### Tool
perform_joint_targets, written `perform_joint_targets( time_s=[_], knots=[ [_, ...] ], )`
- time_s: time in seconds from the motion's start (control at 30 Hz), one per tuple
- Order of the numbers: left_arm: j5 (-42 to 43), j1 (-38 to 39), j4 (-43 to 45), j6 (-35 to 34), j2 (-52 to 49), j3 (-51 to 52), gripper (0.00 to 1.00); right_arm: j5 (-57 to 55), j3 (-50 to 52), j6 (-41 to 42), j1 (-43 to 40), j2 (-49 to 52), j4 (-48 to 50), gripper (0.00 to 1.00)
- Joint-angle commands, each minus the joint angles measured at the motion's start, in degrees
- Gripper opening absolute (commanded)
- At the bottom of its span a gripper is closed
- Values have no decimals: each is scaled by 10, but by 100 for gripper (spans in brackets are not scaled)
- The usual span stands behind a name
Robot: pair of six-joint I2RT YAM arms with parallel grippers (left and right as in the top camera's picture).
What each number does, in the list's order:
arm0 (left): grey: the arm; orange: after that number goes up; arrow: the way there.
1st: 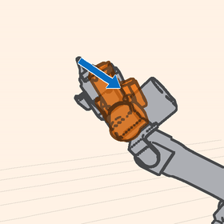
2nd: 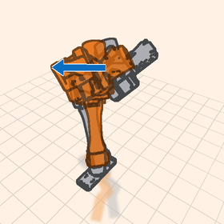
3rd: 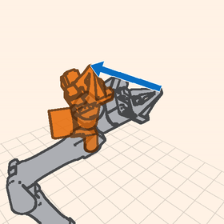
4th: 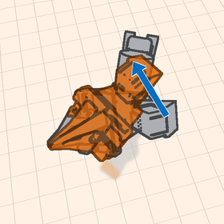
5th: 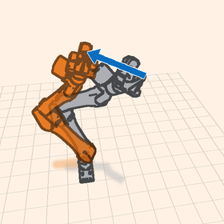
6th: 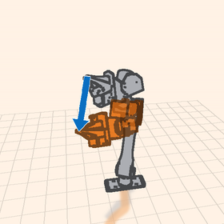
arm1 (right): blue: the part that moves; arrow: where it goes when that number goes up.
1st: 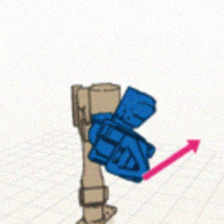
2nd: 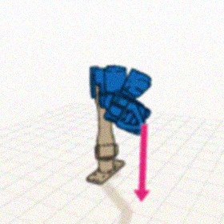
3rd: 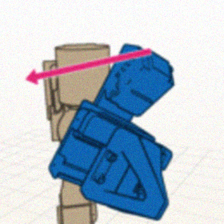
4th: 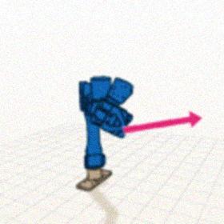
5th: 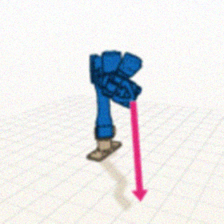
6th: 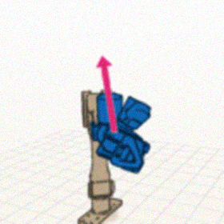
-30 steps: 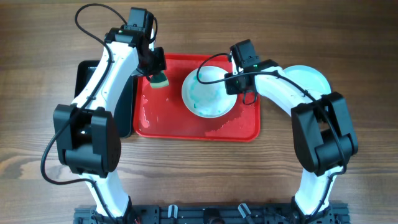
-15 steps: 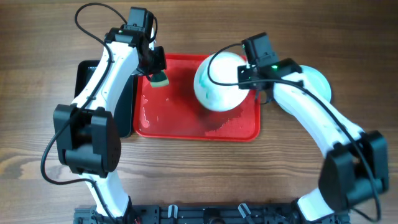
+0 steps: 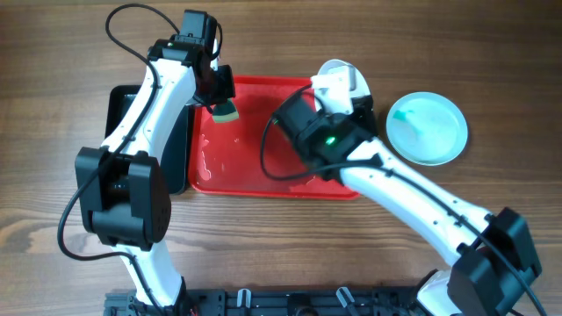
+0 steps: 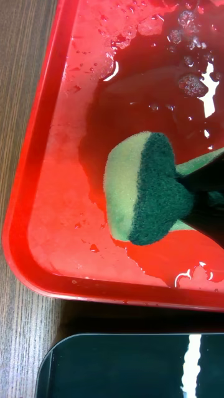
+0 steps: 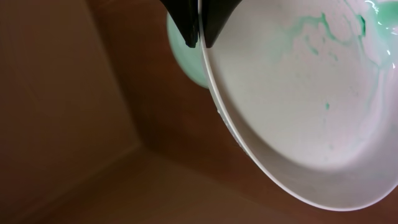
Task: Clean dirty plates on tray and stack at the side
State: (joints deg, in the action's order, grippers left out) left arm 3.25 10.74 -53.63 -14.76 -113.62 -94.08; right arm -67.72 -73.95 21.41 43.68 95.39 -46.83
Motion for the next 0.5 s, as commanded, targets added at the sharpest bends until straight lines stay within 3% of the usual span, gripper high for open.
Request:
perform_joint_targets(
  time_s=[0.0,0.23,0.33,0.4,0.47],
  knots=[
    [-3,-3,2,-5,2,-4,4,-120,0,17,26,-12,2,4],
    [-3,-3,2,-5,2,-4,4,-14,17,92,22,-11,12,4],
    [-3,-3,2,-5,2,-4,4,267,21,88,-11,-11,41,4],
    [-3,-3,2,-5,3,-4,4,433,21,138,-56,-10,45,4],
    [-3,-3,2,-5,2,-4,4,524,21,169,-100,-3,48,4]
  ],
)
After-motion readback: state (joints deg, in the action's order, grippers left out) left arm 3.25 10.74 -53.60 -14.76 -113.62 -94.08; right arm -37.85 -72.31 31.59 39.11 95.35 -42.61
